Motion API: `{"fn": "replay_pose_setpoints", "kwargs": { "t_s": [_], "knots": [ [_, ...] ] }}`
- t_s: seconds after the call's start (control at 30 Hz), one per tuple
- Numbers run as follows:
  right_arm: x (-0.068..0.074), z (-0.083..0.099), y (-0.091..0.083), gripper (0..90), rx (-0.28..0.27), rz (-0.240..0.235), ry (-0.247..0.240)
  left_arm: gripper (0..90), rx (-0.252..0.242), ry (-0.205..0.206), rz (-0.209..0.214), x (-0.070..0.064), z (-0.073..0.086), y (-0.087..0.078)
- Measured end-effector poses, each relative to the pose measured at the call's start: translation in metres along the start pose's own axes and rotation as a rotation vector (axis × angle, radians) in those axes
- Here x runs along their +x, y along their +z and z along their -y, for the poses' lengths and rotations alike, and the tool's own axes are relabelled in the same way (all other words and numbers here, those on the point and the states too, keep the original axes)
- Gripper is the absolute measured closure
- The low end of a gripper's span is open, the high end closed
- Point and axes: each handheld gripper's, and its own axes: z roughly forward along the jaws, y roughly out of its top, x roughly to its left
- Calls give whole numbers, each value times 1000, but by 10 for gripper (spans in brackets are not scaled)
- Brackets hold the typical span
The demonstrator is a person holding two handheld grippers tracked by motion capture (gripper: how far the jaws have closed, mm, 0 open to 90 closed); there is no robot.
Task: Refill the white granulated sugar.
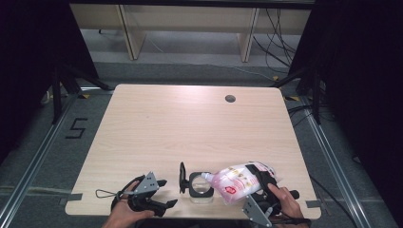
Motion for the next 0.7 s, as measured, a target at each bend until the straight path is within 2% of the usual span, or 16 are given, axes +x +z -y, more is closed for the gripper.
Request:
{"fn": "replay_pose_setpoints", "kwargs": {
  "t_s": [0.07,0.1,0.13,0.23,0.27,0.3,0.33,0.37,0.4,0.47,0.5,0.53,0.6,0.63,0.67,0.7],
  "knots": [
    [3,0,0,377,28,12,-30,223,-15,-15,4,-2,0,1],
    [-2,-2,0,377,18,25,-124,223,-14,-14,3,-1,0,1],
    [2,-2,-1,377,27,29,-75,223,-15,-14,3,-1,0,1],
    [5,-3,-3,378,38,34,-65,223,-12,-14,4,-1,0,1],
    [4,-4,-2,378,39,31,-106,223,-16,-14,4,-1,0,1],
    [4,-4,-2,378,39,31,-106,223,-16,-14,4,-1,0,1],
    [2,-6,-2,378,35,40,-177,223,-14,-14,5,-1,0,1],
    [5,-6,-1,378,41,31,-144,223,-16,-14,3,-1,0,1],
    [6,-6,-1,378,41,36,-144,223,-16,-15,3,-1,0,1],
    [2,-9,-2,378,33,41,-224,223,-14,-14,4,-1,0,1],
    [8,-7,-2,379,48,45,-146,223,3,6,-4,0,0,1],
    [1,-11,-2,379,43,57,-273,223,-21,-15,8,-1,1,2],
    [3,-12,-3,379,73,59,-275,223,-14,-8,7,-1,0,2],
    [2,-12,-3,379,59,63,-289,223,-9,-2,4,0,0,2],
    [4,-11,-4,380,71,64,-255,223,-10,-3,3,0,0,2],
    [4,-11,-4,380,81,63,-270,223,-2,-1,-1,-1,0,1]
  ]
}}
